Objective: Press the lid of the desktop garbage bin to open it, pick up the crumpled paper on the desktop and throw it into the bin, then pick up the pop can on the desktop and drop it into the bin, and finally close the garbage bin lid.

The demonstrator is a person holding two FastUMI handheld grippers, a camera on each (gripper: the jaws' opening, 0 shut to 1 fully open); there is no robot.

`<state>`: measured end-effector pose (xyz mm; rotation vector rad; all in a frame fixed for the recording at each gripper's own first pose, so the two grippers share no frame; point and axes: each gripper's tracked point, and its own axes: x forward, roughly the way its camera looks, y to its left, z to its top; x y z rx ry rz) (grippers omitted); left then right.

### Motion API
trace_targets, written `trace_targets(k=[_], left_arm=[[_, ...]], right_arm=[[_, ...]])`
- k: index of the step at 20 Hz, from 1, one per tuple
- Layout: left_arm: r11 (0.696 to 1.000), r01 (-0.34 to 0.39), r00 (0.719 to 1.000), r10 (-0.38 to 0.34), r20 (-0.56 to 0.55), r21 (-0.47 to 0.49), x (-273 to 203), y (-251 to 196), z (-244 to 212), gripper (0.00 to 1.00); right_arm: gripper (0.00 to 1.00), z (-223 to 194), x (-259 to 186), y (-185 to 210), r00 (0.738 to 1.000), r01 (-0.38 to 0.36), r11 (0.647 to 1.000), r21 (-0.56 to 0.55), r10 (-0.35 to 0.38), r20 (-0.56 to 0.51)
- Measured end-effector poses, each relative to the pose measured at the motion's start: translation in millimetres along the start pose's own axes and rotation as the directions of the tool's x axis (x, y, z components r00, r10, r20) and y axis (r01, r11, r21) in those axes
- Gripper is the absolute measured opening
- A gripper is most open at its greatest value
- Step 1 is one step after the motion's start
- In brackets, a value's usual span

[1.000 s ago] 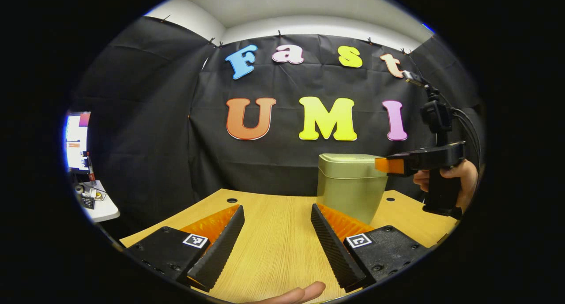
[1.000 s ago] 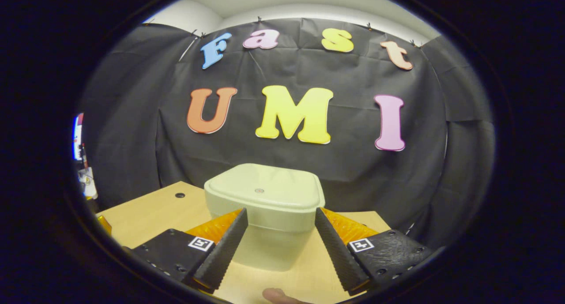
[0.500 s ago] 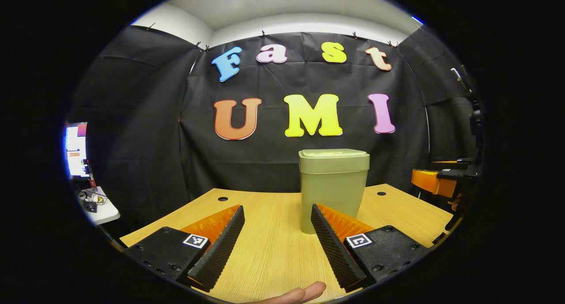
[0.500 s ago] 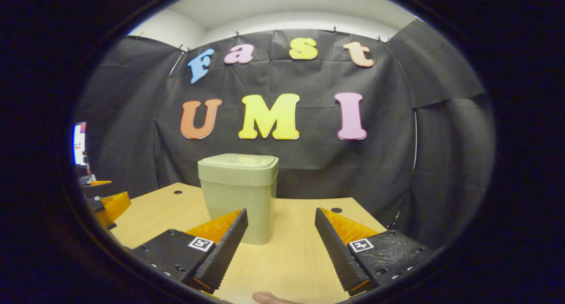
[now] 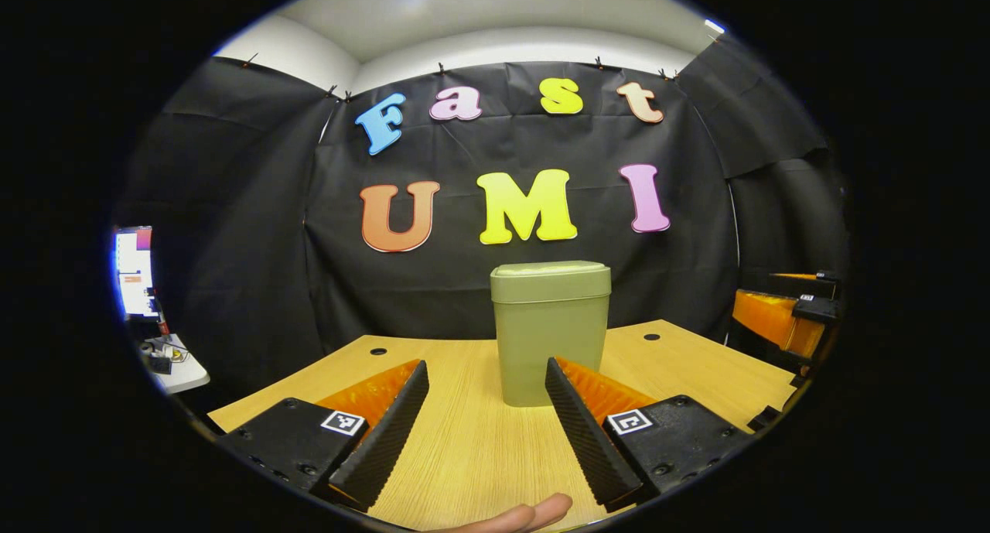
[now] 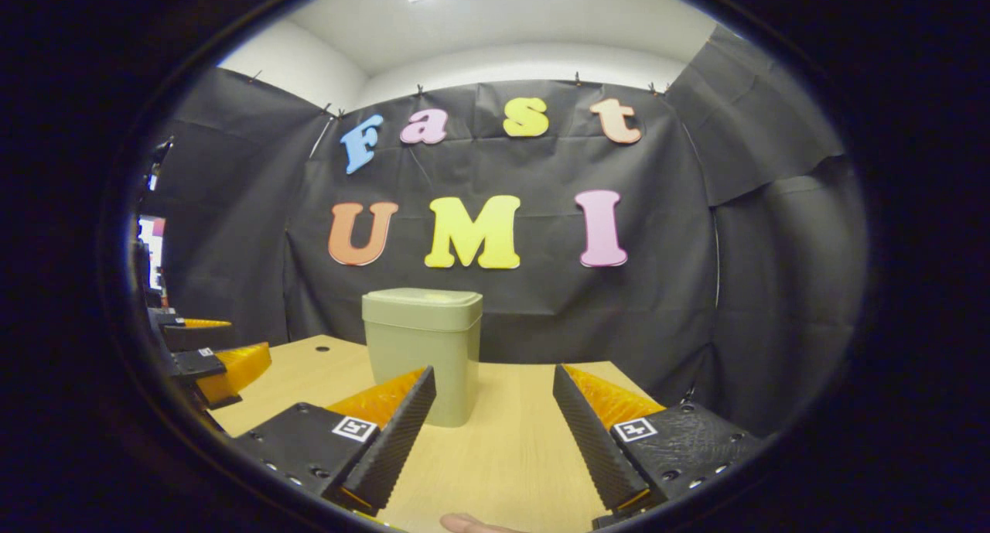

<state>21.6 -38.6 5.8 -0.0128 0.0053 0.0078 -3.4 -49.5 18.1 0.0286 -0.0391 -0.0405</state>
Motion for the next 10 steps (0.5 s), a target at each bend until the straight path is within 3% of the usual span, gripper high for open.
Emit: trace_targets(k=[7,10], left_arm=[[1.000,0.005,1.000,-0.005,-0.007,0.019,-5.1,0.7,-1.9,0.98],[1.000,0.000,1.000,0.000,0.002,0.024,-6.2,2.7,-1.9,0.98]], right_arm=[[0.98,-21.1,2.3,36.0,0.999,-0.030,0.994,-0.107,0.027,-0.033],[0.95,-22.1,1.7,41.3,0.999,-0.032,0.995,-0.089,0.029,-0.032]])
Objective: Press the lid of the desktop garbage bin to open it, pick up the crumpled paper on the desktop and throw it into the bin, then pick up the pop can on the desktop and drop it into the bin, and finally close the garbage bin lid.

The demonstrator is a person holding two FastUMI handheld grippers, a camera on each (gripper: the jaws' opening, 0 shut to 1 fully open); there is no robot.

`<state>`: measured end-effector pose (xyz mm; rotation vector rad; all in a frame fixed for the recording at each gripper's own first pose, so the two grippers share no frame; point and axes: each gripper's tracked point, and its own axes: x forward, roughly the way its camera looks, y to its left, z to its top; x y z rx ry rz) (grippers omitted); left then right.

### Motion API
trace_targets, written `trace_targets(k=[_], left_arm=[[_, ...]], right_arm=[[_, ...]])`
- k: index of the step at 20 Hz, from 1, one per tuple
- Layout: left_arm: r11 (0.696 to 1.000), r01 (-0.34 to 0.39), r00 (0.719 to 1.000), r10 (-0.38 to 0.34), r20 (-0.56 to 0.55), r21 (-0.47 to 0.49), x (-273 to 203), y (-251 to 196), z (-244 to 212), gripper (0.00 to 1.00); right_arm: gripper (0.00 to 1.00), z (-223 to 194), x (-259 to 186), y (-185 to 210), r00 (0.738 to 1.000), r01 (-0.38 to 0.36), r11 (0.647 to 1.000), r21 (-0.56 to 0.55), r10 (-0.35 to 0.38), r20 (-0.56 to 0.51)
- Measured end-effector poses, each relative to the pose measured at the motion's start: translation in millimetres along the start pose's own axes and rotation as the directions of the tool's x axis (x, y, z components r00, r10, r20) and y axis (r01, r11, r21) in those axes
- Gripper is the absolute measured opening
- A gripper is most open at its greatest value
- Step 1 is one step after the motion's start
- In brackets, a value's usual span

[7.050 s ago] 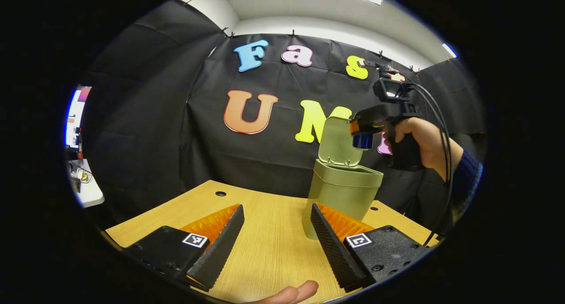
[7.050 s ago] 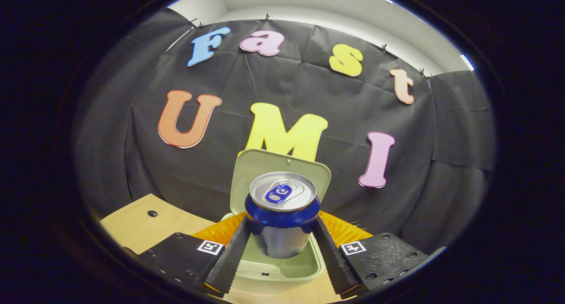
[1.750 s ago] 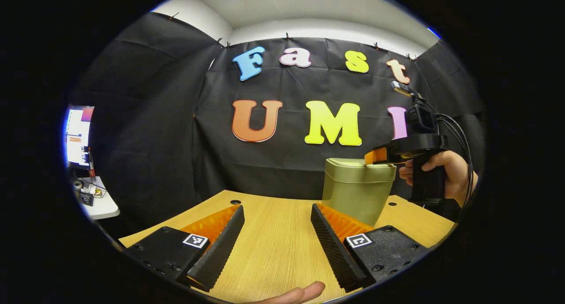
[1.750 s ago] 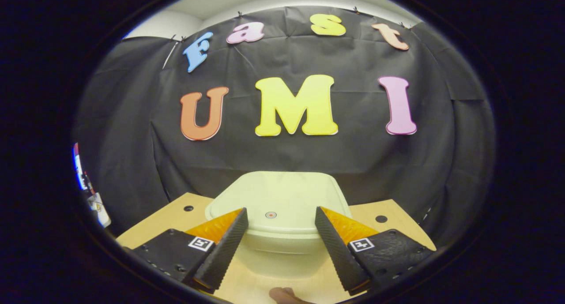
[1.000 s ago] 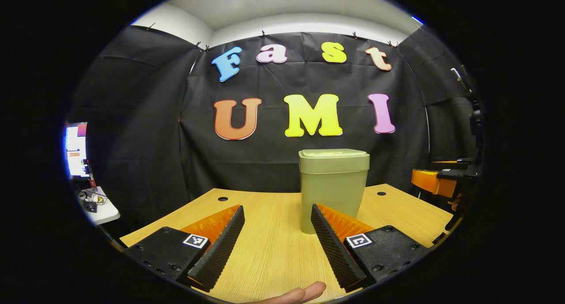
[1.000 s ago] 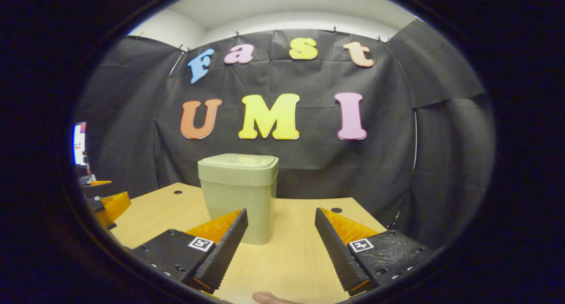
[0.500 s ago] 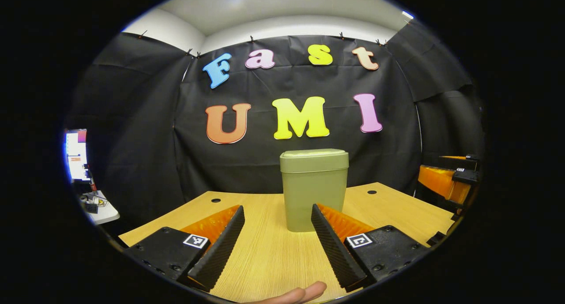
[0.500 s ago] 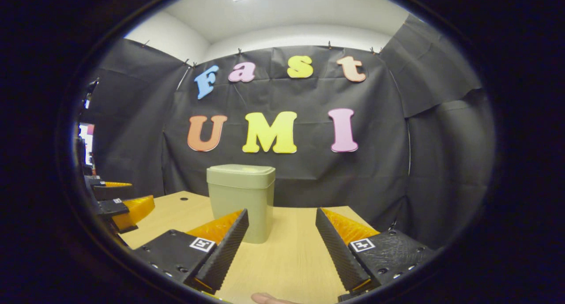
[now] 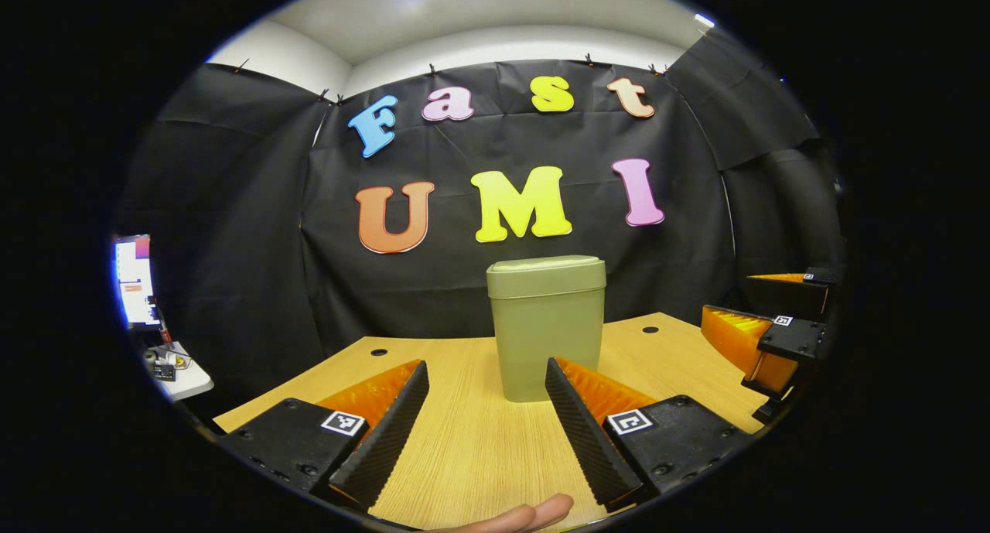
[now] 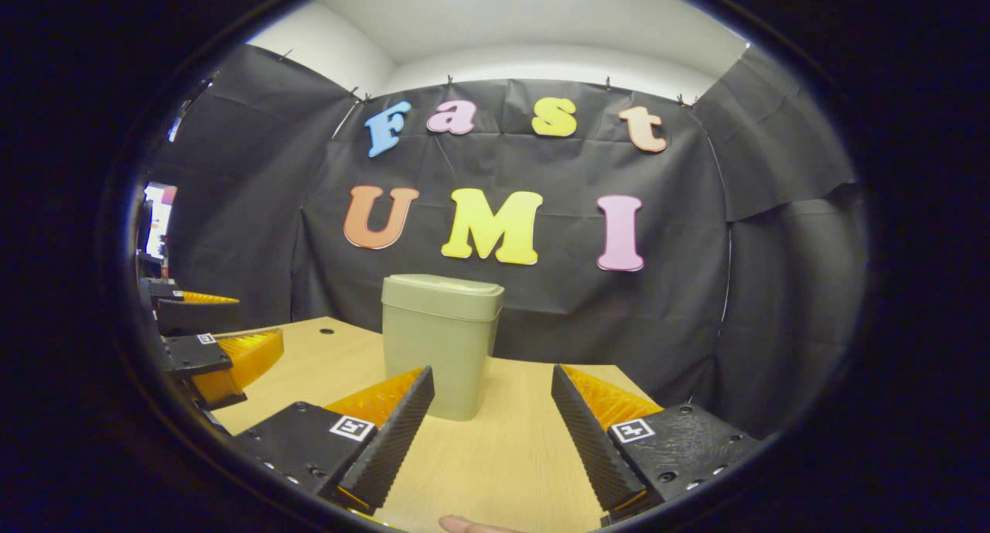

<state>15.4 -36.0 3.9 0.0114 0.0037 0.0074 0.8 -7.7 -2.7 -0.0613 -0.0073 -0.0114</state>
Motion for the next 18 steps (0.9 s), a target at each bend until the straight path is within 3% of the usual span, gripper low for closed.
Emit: trace_targets(k=[1,4,10,11,12,18], left_arm=[[1.000,0.002,1.000,-0.002,-0.003,-0.004,0.9,-0.7,-0.5,0.98],[1.000,-0.003,1.000,0.003,-0.019,-0.014,3.3,1.1,-4.2,0.98],[1.000,0.001,1.000,-0.001,-0.025,-0.007,5.9,-1.7,-7.4,0.98],[1.000,0.003,1.000,-0.003,-0.024,-0.007,5.7,-2.4,-7.7,0.98],[1.000,0.000,1.000,0.000,-0.025,-0.006,5.7,-0.8,-7.6,0.98],[1.000,-0.006,0.999,0.006,-0.039,-0.005,8.6,0.0,-11.5,0.98]], right_arm=[[0.98,-0.2,-0.7,1.1,1.000,0.000,1.000,0.011,0.000,0.000],[0.95,5.9,-5.3,2.9,1.000,-0.002,1.000,0.022,0.002,0.013],[0.98,9.2,-9.6,8.4,0.999,-0.011,1.000,-0.006,0.011,0.032],[0.92,8.3,-9.1,10.0,0.999,-0.014,1.000,-0.004,0.014,0.029],[0.98,7.0,-8.7,10.6,1.000,-0.017,1.000,-0.003,0.017,0.025],[0.95,4.5,-7.5,13.9,1.000,-0.027,1.000,-0.011,0.027,0.016]])
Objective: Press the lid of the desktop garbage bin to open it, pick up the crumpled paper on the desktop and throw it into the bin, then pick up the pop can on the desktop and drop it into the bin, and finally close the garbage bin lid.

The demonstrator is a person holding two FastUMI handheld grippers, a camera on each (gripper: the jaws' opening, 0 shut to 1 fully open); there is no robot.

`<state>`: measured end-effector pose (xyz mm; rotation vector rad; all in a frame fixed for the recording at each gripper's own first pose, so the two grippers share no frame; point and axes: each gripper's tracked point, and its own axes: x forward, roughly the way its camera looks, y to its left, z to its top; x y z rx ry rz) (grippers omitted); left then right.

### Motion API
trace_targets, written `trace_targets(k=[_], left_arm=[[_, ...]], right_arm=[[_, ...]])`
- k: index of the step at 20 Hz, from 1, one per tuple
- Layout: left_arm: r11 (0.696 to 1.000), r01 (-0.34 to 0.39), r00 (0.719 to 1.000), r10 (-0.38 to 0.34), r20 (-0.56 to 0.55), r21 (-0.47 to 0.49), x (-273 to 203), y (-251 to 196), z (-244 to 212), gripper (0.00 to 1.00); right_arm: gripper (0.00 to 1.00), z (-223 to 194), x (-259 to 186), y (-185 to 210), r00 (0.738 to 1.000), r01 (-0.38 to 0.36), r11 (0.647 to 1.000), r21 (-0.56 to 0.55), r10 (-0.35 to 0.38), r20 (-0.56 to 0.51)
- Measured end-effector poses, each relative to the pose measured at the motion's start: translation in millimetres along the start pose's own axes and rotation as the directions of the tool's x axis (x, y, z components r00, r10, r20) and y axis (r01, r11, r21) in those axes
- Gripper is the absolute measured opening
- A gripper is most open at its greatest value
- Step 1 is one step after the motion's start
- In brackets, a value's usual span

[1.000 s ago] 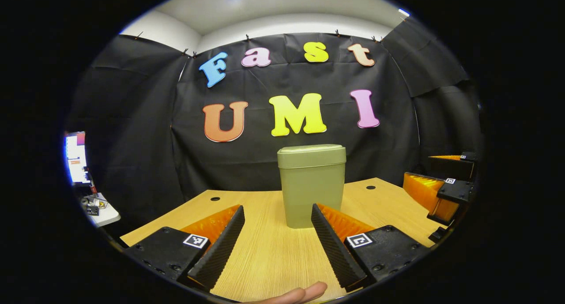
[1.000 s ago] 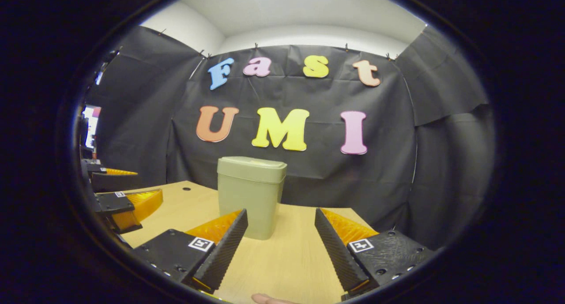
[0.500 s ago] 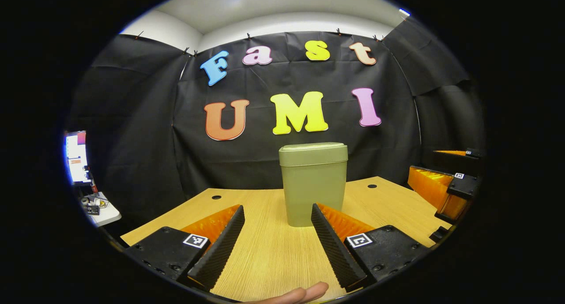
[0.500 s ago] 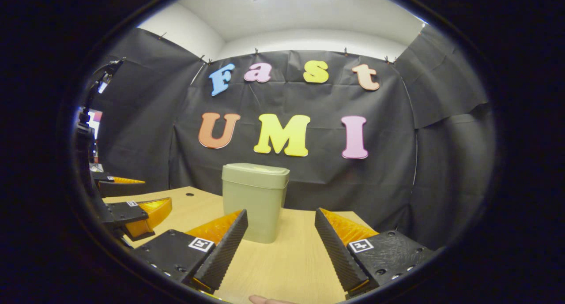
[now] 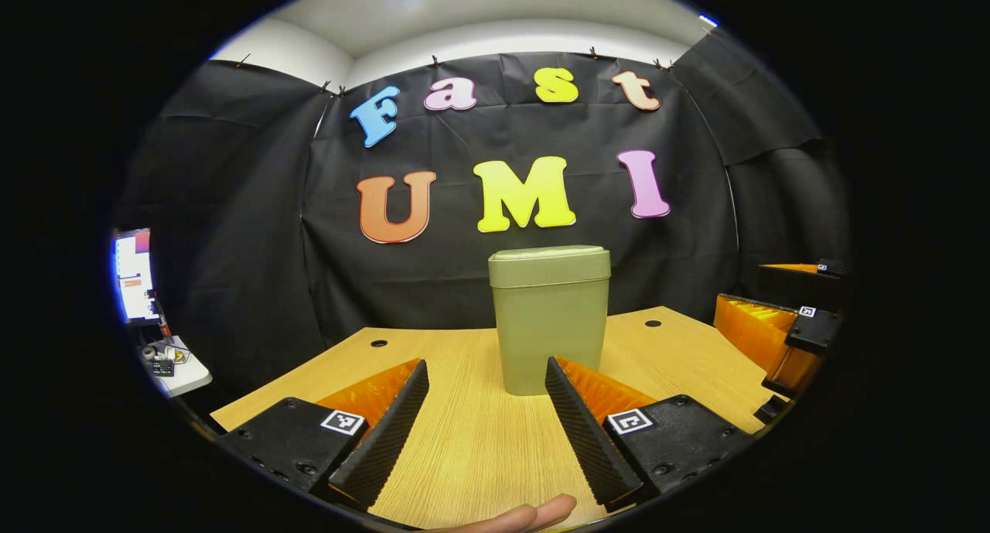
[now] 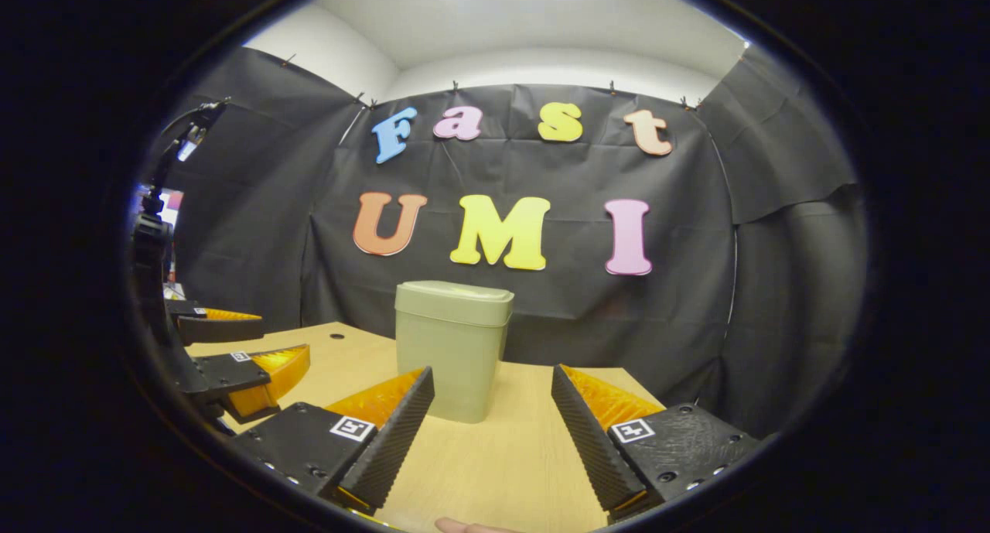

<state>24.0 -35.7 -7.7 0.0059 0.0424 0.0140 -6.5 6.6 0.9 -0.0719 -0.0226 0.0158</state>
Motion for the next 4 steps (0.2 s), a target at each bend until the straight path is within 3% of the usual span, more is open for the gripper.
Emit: trace_targets(k=[1,4], left_arm=[[1.000,0.000,1.000,0.000,0.001,0.002,0.9,-0.2,-1.2,0.98],[1.000,0.002,1.000,-0.002,-0.002,0.006,0.3,-1.5,-1.5,0.98]], right_arm=[[0.98,-1.2,0.4,1.2,1.000,-0.003,1.000,-0.004,0.003,-0.003],[0.95,-2.2,0.7,2.5,1.000,-0.006,1.000,-0.010,0.006,-0.007]])
